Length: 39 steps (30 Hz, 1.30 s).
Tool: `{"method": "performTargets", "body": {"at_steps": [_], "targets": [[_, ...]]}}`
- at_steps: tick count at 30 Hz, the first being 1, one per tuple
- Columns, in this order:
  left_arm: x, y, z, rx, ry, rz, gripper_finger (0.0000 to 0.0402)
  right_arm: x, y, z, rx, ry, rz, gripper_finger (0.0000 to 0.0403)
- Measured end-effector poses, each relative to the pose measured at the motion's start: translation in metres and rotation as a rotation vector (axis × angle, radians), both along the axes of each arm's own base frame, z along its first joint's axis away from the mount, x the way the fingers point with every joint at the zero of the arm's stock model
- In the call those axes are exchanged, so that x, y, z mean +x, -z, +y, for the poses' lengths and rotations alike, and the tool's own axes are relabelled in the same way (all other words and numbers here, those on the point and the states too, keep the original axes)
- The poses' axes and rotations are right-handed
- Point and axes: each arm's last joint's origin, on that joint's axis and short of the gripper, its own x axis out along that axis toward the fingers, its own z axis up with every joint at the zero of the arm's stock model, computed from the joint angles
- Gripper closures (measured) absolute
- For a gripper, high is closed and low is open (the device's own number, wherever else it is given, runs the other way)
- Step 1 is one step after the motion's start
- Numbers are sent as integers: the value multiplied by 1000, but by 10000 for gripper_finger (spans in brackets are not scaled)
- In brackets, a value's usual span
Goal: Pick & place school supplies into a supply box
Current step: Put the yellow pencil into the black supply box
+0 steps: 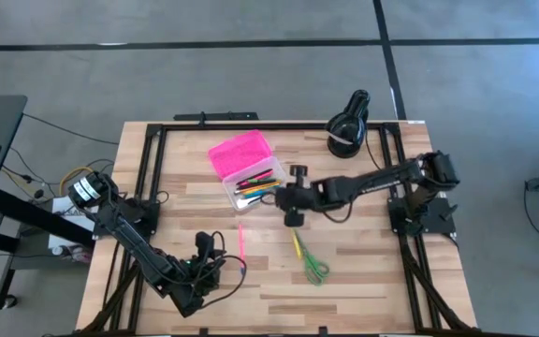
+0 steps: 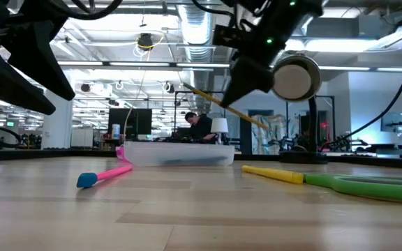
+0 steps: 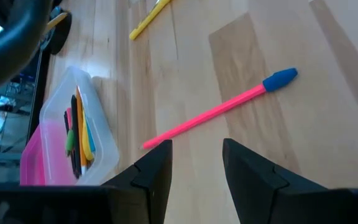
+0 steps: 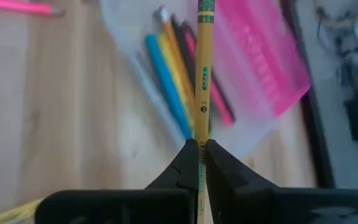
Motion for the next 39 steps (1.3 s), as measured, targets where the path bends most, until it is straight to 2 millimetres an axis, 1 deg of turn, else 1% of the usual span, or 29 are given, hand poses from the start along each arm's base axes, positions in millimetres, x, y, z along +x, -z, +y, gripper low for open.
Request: {"method": "performTargets", "body": {"at_steps": [7, 12, 14, 17, 19, 21, 22, 24, 26, 29, 31, 34, 35, 39], "targets": [[-4, 1, 4, -1, -46, 14, 264, 15, -11, -31, -24, -90, -116, 403], [-6, 2, 7, -11, -89, 22, 264, 21, -15, -48, 3, -122, -196, 403], [-7, 2, 8, -22, -101, 27, 264, 25, -12, -54, 24, -131, -212, 403], [-8, 3, 8, -38, -110, 39, 264, 25, -8, -61, 48, -133, -204, 403], [-8, 3, 7, -49, -112, 45, 264, 30, -2, -66, 48, -123, -214, 403], [-8, 3, 7, -52, -114, 46, 264, 26, 5, -70, 58, -116, -169, 403], [-8, 3, 8, -55, -117, 44, 264, 29, 4, -71, 63, -122, -192, 403], [-9, 3, 8, -51, -118, 47, 264, 35, 4, -74, 70, -131, -239, 403], [-9, 3, 8, -52, -118, 46, 264, 32, 12, -77, 91, -132, -193, 403], [-9, 3, 8, -53, -120, 46, 264, 39, 17, -81, 97, -137, -226, 403], [-9, 3, 8, -53, -120, 46, 264, 37, 21, -84, 109, -133, -204, 403], [-9, 3, 8, -53, -120, 46, 264, 42, 28, -87, 109, -130, -212, 403], [-9, 3, 8, -53, -120, 46, 264, 40, 32, -87, 116, -121, -191, 402], [-9, 3, 8, -53, -121, 46, 264, 41, 29, -90, 111, -115, -208, 390]]}}
